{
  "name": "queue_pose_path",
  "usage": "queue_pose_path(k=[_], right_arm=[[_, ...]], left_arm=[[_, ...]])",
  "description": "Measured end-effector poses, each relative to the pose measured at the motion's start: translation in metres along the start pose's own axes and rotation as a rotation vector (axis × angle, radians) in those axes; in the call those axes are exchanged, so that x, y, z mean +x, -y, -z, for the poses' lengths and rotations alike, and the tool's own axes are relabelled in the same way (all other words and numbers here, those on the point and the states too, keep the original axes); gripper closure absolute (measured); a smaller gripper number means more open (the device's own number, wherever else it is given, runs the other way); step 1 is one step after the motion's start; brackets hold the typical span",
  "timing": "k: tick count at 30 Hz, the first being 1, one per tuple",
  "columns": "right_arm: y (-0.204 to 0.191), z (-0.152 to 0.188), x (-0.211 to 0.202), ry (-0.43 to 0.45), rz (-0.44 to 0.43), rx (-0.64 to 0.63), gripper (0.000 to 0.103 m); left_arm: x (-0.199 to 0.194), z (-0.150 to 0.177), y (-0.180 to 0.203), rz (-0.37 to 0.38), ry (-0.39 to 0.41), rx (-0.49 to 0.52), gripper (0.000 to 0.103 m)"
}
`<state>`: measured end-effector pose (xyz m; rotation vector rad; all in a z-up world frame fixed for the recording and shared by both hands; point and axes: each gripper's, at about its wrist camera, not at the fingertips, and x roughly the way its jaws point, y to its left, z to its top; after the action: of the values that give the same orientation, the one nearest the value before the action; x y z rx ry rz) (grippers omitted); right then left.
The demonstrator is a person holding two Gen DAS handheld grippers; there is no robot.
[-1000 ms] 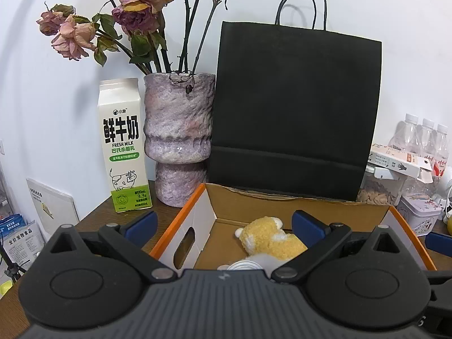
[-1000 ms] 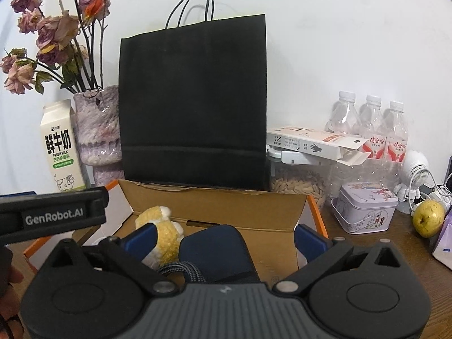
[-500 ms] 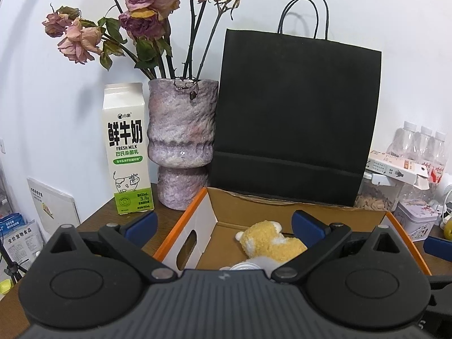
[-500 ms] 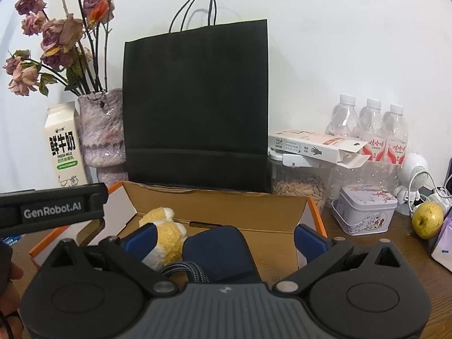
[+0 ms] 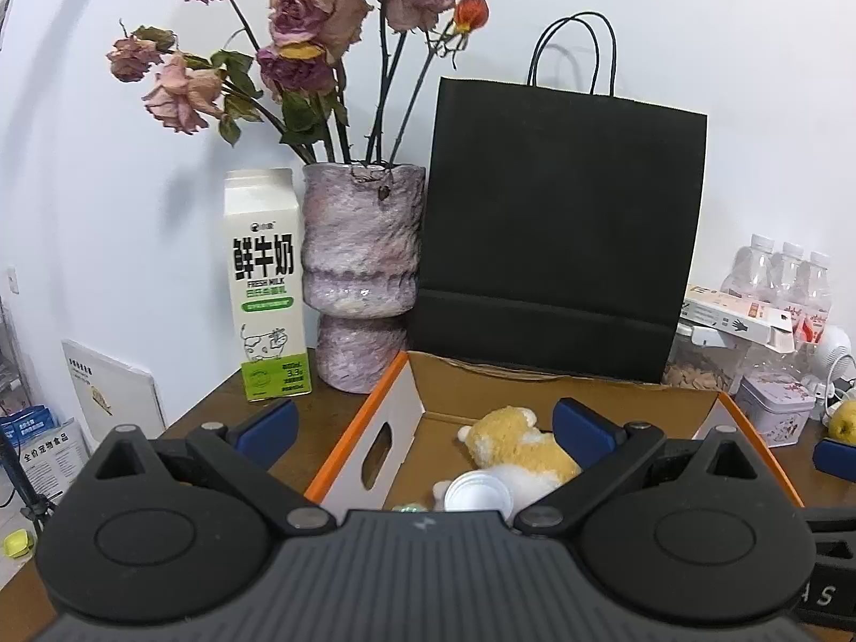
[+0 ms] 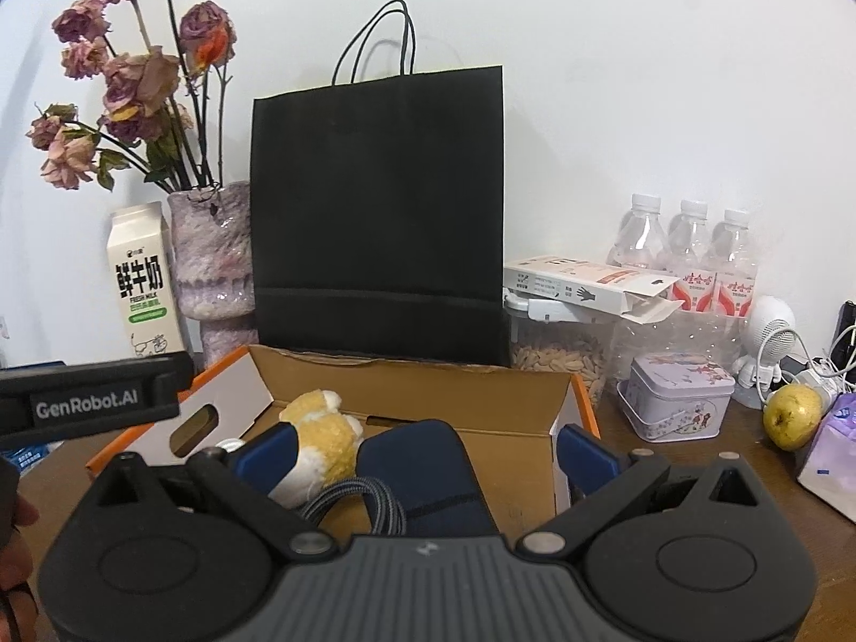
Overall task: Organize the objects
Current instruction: 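Open both grippers to drop the cap and cable into the box, then move both tools back toward the lavender towel and white cloth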
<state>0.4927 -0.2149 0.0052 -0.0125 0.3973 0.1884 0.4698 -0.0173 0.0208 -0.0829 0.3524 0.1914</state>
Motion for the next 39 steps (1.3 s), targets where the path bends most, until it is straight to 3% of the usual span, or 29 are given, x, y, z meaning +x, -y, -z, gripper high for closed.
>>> queue_pose_path(k=[26, 39], right_arm=[[-0.019, 0.033, -0.114, 0.039, -0.025, -0.042, 0.000], [-0.029, 0.054, -0.160, 0.041, -0.048, -0.035, 0.000]], left_arm=[[-0.117, 0.024, -0.032, 0.068, 0.031, 0.046, 0.000], [-0.156, 0.050, -0.063, 0.067, -0.012, 0.062, 0.000]])
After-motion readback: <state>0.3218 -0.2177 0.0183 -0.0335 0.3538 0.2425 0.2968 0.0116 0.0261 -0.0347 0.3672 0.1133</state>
